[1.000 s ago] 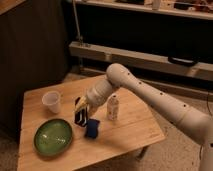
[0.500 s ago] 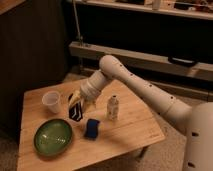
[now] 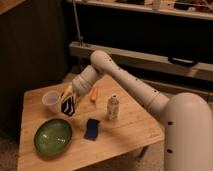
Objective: Place the eraser in the ceramic cup
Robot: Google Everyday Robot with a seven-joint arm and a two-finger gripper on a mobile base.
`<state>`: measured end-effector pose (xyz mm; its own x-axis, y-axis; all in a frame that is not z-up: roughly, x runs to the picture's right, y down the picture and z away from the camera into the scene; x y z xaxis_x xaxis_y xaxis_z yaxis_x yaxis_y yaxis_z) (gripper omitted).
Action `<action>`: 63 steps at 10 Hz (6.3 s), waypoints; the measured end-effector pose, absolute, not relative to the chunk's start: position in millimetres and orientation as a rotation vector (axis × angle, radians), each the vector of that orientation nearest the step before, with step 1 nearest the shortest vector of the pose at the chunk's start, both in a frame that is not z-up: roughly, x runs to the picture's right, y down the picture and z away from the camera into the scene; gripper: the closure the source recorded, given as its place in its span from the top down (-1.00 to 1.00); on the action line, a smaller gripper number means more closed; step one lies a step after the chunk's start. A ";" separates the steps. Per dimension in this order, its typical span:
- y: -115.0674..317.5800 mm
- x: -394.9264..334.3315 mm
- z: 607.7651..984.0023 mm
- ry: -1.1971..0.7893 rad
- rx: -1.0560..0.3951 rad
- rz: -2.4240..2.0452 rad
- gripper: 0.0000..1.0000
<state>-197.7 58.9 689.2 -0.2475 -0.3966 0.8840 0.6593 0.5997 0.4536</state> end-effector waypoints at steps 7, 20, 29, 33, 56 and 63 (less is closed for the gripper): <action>36.8 -233.0 697.8 -1.608 -0.258 -0.888 -1.00; 36.8 -286.0 696.2 -1.672 -0.352 -0.918 -1.00; 58.3 -295.9 724.8 -1.627 -0.423 -0.913 -1.00; 63.7 -301.2 738.1 -1.617 -0.444 -0.894 -1.00; 43.8 -283.5 760.0 -1.605 -0.594 -0.889 0.58; 53.3 -277.0 768.9 -1.578 -0.605 -0.798 0.60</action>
<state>-277.0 53.3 768.9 -0.1585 -0.0549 0.9858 0.7617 0.6285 0.1575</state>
